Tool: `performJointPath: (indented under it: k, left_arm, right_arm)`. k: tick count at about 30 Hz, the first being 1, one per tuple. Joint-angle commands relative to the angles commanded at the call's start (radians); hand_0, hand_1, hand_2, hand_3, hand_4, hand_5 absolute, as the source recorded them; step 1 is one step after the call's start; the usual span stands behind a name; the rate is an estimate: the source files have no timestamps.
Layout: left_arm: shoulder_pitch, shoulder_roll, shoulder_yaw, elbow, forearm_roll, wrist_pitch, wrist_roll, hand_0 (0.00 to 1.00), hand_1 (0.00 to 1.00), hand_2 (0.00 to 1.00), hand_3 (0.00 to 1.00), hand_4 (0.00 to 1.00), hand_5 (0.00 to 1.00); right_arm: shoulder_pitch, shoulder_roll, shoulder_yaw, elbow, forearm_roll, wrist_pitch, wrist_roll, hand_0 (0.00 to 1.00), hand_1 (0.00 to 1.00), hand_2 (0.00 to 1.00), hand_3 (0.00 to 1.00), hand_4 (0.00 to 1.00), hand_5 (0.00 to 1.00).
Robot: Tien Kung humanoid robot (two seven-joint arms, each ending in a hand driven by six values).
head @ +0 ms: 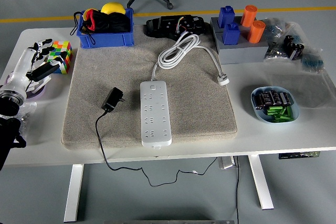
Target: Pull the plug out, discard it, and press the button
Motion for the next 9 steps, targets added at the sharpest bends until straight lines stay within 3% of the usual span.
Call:
performJointPath:
  k: [9]
  left_arm:
    - [-0.001, -0.001, -0.001, -0.003, 0.0, 0.001, 0.0, 0.856, 0.867, 0.835, 0.893, 0.769, 0.583]
  right_arm:
    - [0.002, 0.001, 0.003, 0.0, 0.0, 0.0, 0.001, 0.753, 0.663, 0.653, 0.62, 0.661, 0.508]
